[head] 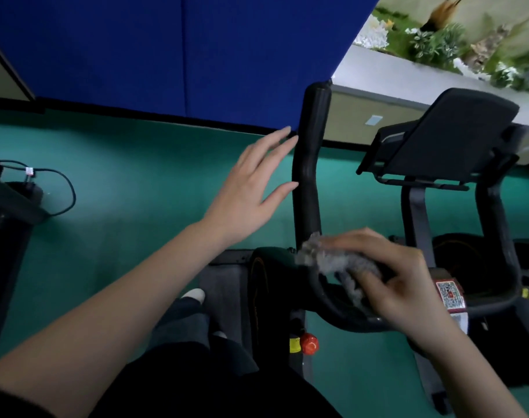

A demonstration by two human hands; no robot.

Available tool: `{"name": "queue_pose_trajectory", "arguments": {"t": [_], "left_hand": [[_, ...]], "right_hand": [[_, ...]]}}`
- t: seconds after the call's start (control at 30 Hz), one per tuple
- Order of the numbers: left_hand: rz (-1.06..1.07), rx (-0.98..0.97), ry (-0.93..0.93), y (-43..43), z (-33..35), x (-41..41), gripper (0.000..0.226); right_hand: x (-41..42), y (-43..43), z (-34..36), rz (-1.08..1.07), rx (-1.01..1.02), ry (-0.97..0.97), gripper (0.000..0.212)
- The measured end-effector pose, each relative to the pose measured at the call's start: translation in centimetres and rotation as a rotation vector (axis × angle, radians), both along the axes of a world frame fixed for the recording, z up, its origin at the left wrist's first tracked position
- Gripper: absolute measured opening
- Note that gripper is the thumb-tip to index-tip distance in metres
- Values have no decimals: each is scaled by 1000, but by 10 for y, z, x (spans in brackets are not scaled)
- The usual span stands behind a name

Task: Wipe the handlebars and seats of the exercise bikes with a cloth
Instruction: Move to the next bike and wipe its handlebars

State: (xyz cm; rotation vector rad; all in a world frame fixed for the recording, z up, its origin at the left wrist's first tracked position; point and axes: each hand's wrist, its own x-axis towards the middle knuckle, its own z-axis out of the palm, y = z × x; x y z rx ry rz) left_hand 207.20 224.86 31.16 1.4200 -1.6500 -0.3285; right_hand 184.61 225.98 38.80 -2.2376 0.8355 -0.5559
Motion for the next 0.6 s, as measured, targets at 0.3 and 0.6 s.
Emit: {"name": "queue_pose_trajectory", "arguments": {"t": [0.3,0.6], "left_hand": [[-88,-146,-442,6,11,5,39],[-154,-149,-448,8,12,-3,41]], "right_hand": [[14,-1,-24,-477,130,-67,34],[67,-63,-41,-665,540,-363,24]]}}
